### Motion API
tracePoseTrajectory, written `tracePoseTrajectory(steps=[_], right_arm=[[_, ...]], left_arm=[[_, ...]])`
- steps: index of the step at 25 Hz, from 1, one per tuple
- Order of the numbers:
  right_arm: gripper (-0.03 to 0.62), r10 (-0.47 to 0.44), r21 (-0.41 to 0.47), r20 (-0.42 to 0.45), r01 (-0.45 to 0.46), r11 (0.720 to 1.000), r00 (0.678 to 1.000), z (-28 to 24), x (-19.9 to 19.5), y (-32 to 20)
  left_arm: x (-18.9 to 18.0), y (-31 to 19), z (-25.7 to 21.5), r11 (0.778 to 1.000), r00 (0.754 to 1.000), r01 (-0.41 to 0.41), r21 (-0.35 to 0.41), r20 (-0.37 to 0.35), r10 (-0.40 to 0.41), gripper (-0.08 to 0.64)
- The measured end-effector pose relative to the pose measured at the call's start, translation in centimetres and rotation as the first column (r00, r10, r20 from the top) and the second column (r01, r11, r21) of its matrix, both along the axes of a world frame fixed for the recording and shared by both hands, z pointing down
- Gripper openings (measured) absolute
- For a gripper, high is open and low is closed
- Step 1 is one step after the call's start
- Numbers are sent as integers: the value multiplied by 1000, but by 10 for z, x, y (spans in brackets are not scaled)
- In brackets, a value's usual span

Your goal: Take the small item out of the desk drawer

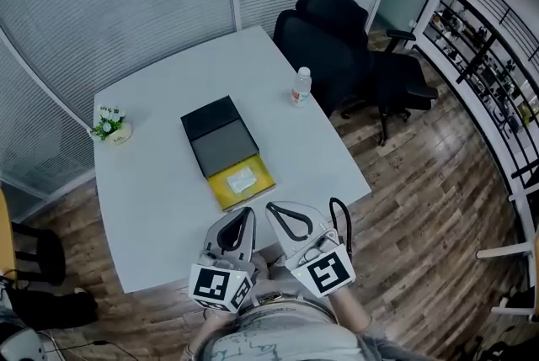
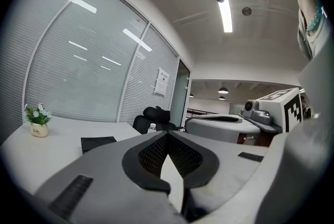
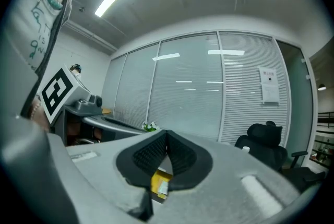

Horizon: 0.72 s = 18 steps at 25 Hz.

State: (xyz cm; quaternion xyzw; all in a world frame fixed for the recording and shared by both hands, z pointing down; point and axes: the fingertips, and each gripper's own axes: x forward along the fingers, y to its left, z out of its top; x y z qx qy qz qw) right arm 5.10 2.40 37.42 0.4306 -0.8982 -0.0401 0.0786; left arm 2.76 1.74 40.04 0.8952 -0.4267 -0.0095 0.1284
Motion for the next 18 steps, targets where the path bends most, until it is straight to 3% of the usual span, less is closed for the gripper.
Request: tracePoseTrajectory(steps=[18], right_arm=[[3,35,1,-47,-35,999,998,4,-37,-47]], left_arm=[[-34,-55,-4,998,998,-60,24,-35,61,-3]])
